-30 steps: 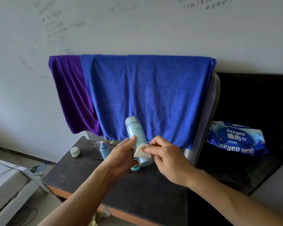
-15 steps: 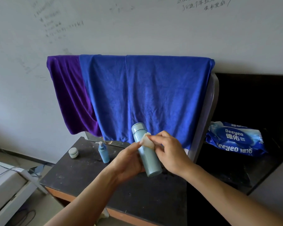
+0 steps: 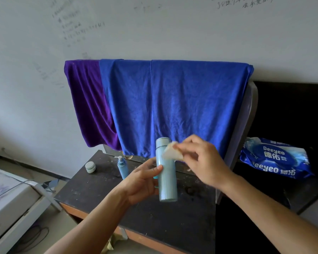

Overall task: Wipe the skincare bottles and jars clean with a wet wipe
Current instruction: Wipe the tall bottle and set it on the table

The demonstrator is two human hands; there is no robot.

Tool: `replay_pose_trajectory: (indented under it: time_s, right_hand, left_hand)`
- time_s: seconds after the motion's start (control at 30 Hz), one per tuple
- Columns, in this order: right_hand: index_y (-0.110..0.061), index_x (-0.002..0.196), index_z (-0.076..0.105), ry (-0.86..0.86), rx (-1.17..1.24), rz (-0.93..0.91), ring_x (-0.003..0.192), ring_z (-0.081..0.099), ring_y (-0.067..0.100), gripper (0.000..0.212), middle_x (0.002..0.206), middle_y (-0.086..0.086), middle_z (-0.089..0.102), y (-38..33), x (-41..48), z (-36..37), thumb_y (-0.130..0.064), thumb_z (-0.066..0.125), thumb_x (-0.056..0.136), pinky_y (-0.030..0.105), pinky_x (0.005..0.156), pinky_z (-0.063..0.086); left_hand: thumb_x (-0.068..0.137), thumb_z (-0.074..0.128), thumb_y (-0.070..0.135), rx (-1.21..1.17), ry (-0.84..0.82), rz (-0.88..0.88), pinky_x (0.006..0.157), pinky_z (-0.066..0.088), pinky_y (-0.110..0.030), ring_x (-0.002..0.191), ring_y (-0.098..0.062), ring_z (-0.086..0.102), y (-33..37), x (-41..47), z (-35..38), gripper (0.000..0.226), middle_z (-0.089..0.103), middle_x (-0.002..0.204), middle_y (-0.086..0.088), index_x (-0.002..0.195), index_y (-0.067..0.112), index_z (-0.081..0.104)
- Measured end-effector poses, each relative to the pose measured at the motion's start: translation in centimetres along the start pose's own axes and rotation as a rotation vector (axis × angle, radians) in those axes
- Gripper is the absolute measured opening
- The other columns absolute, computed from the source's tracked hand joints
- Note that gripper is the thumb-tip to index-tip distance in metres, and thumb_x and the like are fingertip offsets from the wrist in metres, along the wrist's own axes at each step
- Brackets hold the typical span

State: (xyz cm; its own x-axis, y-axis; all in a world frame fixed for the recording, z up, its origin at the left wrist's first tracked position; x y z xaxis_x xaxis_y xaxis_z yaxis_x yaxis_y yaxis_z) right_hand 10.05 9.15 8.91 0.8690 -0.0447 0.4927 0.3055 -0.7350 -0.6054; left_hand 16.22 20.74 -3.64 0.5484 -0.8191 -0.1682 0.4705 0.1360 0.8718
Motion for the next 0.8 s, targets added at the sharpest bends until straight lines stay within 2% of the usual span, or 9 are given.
replay_pose_trajectory:
  time_s: [0.1,0.17,0.27,0.33,0.4,0.47,0.57,0.7,0.8]
  right_hand:
    - [-0.023,0.117,0.065,0.028,-0.148,0.022,0.08,0.052,0.008,0.04,0.096,-0.003,0.054,0.1,2.4,0.6,0.0,0.05,0.088,0.022,0.074,0.043]
    - [-0.026,0.116,0.065,0.025,-0.241,-0.033,0.088,0.053,0.015,0.045,0.096,-0.002,0.053,-0.6,1.6,1.7,0.003,0.049,0.085,0.03,0.078,0.049]
    - [-0.032,0.114,0.065,-0.167,-0.155,-0.112,0.08,0.053,0.007,0.045,0.09,-0.007,0.054,-1.4,-1.8,4.2,-0.002,0.051,0.083,0.021,0.073,0.045]
    - [-0.03,0.108,0.068,-0.299,-0.04,-0.076,0.075,0.052,-0.001,0.036,0.086,-0.014,0.055,-1.2,-3.4,5.1,-0.01,0.053,0.082,0.016,0.07,0.041]
    - [-0.031,0.108,0.068,-0.22,-0.048,-0.033,0.073,0.054,0.001,0.034,0.087,-0.014,0.057,-0.5,-2.7,4.1,-0.014,0.054,0.082,0.021,0.067,0.047]
    - [-0.034,0.111,0.065,-0.084,-0.16,-0.028,0.073,0.053,0.002,0.037,0.089,-0.013,0.057,-0.3,-1.5,2.9,-0.011,0.056,0.083,0.028,0.067,0.05]
    - [-0.033,0.112,0.063,-0.105,-0.219,-0.093,0.082,0.056,0.009,0.042,0.092,-0.01,0.054,-1.1,-2.3,4.0,-0.005,0.054,0.082,0.029,0.071,0.051]
    - [-0.033,0.107,0.066,-0.336,-0.073,-0.077,0.082,0.055,0.004,0.039,0.09,-0.012,0.053,-0.4,-6.7,6.4,-0.007,0.053,0.081,0.021,0.075,0.046]
    - [-0.031,0.11,0.068,-0.178,0.082,0.04,0.078,0.058,-0.001,0.044,0.087,-0.011,0.057,1.3,-5.3,4.0,0.001,0.058,0.081,0.01,0.071,0.041]
  left_hand:
    - [0.074,0.079,0.028,0.012,-0.055,0.007,0.101,0.036,-0.06,0.11,-0.038,0.051,-0.1,0.2,1.7,0.071,0.053,0.121,-0.021,0.135,0.01,0.048]
    - [0.071,0.082,0.028,-0.011,-0.028,0.03,0.098,0.04,-0.058,0.108,-0.036,0.054,0.5,0.2,1.5,0.072,0.056,0.121,-0.02,0.134,0.011,0.05]
    - [0.07,0.081,0.025,-0.048,0.055,0.067,0.097,0.038,-0.063,0.103,-0.035,0.058,1.2,-0.1,-0.3,0.074,0.06,0.118,-0.019,0.134,0.012,0.047]
    - [0.071,0.079,0.024,-0.051,0.098,0.071,0.096,0.04,-0.06,0.101,-0.035,0.059,1.4,-0.3,-1.4,0.073,0.059,0.119,-0.02,0.135,0.011,0.045]
    - [0.07,0.082,0.025,-0.035,0.087,0.07,0.098,0.038,-0.061,0.102,-0.035,0.058,1.5,-0.2,-1.2,0.076,0.057,0.119,-0.021,0.133,0.006,0.046]
    - [0.072,0.079,0.022,-0.005,0.082,0.067,0.095,0.042,-0.058,0.102,-0.036,0.058,1.5,0.0,-0.4,0.071,0.058,0.117,-0.023,0.13,-0.001,0.047]
    - [0.079,0.07,0.022,-0.02,0.153,0.044,0.086,0.051,-0.049,0.096,-0.036,0.06,1.6,0.3,-0.7,0.056,0.059,0.11,-0.026,0.123,-0.007,0.052]
    - [0.071,0.075,0.026,-0.076,0.259,0.029,0.079,0.053,-0.047,0.082,-0.031,0.062,1.1,0.0,-2.2,0.048,0.061,0.094,-0.019,0.108,0.002,0.056]
    - [0.081,0.066,0.026,-0.104,0.28,-0.006,0.075,0.056,-0.045,0.085,-0.031,0.066,0.1,-0.1,-2.1,0.051,0.065,0.1,-0.019,0.12,-0.002,0.05]
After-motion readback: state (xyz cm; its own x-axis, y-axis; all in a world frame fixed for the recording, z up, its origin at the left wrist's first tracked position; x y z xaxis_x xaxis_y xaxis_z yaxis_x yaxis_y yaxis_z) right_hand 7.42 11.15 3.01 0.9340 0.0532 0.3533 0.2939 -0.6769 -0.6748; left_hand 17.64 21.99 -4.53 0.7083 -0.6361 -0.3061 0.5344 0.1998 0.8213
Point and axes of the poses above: each hand's wrist, its own x-axis towards the middle knuckle, its own z-axis out of the palm, y = z × x, the point moved 9 cm from there along x, towards the middle knuckle
